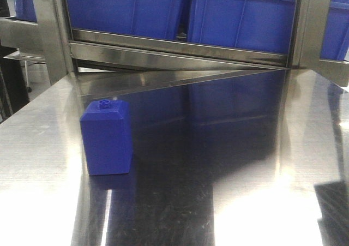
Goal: Pick and sort blue part to right shelf
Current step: 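Hold the blue part raised in the right gripper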
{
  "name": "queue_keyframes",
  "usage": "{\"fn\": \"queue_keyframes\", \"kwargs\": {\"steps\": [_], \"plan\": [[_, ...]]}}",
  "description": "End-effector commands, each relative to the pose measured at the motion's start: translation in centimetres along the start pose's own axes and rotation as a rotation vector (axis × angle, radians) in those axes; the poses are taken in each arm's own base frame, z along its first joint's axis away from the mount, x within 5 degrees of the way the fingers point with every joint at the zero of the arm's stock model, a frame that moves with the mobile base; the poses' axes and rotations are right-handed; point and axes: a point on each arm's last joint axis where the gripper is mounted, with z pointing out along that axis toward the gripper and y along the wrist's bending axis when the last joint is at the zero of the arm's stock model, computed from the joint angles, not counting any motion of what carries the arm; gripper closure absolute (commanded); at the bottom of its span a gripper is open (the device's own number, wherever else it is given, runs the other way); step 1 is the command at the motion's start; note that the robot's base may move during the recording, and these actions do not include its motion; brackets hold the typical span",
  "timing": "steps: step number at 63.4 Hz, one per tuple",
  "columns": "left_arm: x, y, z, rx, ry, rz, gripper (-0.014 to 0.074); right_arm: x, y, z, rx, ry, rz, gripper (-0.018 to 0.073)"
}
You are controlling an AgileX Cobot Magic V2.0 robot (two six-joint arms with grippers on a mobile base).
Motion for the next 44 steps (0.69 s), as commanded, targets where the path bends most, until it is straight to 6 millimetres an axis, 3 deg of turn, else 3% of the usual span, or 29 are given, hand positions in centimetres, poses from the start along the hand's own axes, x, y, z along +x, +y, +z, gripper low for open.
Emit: {"fn": "queue_keyframes", "kwargs": {"steps": [1, 11, 24, 44], "plan": [[-0.1, 0.1, -0.1, -0.002, -0.083, -0.005, 0.0472, -1.9, -0.1, -2.2, 0.01, -0.297, -0.002, 0.02], [-0.1, 0.1, -0.1, -0.002, -0.083, -0.005, 0.0472, -0.7, -0.2, -4.9, 0.012, -0.489, -0.002, 0.02], [-0.1, 0.1, -0.1, -0.002, -0.083, -0.005, 0.0472, 0.1, -0.2, -7.8, 0.004, -0.6, -0.004, 0.02], [-0.1, 0.1, -0.1, -0.002, -0.083, -0.005, 0.0472, 0.2, -0.1, -8.4, 0.001, -0.619, -0.004, 0.02]]}}
